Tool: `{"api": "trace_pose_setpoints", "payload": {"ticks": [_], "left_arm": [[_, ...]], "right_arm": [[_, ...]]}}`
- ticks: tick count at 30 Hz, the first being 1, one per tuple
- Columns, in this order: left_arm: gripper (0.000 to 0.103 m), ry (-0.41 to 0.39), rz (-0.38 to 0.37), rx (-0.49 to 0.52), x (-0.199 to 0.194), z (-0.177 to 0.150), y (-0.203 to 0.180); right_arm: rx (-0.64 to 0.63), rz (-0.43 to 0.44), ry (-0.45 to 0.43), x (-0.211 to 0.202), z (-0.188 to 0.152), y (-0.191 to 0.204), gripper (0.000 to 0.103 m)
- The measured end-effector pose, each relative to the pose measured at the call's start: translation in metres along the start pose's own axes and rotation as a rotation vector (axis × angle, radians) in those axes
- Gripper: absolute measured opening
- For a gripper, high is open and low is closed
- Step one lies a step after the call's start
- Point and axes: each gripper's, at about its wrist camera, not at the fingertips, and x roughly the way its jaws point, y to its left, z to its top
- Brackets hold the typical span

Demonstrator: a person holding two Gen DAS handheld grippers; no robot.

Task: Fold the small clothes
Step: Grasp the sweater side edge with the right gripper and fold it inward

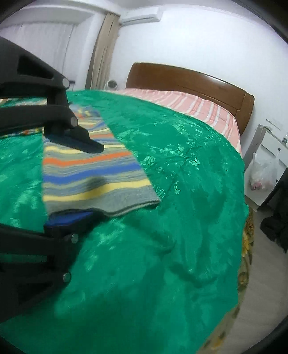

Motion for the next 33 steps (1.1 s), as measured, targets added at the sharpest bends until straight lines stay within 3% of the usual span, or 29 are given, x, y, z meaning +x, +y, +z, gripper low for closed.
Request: {"api": "trace_pose_setpoints", "payload": {"ticks": [1,2,5,9,15,18,19,20,22,26,28,33], "left_arm": [[0.103,0.0,0.0,0.0,0.0,0.0,0.0],[0.103,-0.001,0.0,0.0,0.0,0.0,0.0],[0.103,-0.004,0.002,0.0,0.0,0.0,0.0],[0.103,-0.01,0.007,0.0,-0.001,0.0,-0.001],[0.103,-0.011,0.004,-0.002,-0.001,-0.001,0.0],[0.103,-0.014,0.0,-0.005,-0.001,-0.001,0.001],[0.103,-0.015,-0.002,-0.006,-0.001,-0.001,0.001],[0.103,-0.016,-0.006,-0.007,-0.001,-0.001,0.001],[0.103,-0.016,-0.01,-0.01,-0.001,-0.001,0.002],[0.103,-0.017,-0.01,-0.01,-0.001,-0.001,0.002],[0.103,-0.017,-0.01,-0.011,-0.001,-0.001,0.002],[0.103,-0.019,-0.007,-0.009,-0.001,-0.001,0.002]], "right_arm": [[-0.013,-0.011,0.012,0.005,0.0,0.001,0.015],[-0.039,-0.048,0.03,0.012,0.0,0.007,0.005],[-0.168,-0.136,-0.023,0.008,-0.001,0.045,0.005],[-0.4,-0.076,-0.055,-0.002,-0.02,0.143,0.005],[-0.643,0.149,0.108,0.052,-0.104,0.303,0.005],[-0.697,0.216,0.226,0.107,-0.161,0.349,0.011],[-0.701,0.232,0.251,0.12,-0.172,0.355,0.019],[-0.695,0.257,0.302,0.138,-0.186,0.36,0.049],[-0.647,0.272,0.381,0.166,-0.207,0.36,0.074],[-0.608,0.265,0.382,0.166,-0.215,0.333,0.073],[-0.642,0.203,0.342,0.153,-0.209,0.312,0.073],[-0.828,-0.05,0.183,0.1,-0.199,0.227,0.074]]}}
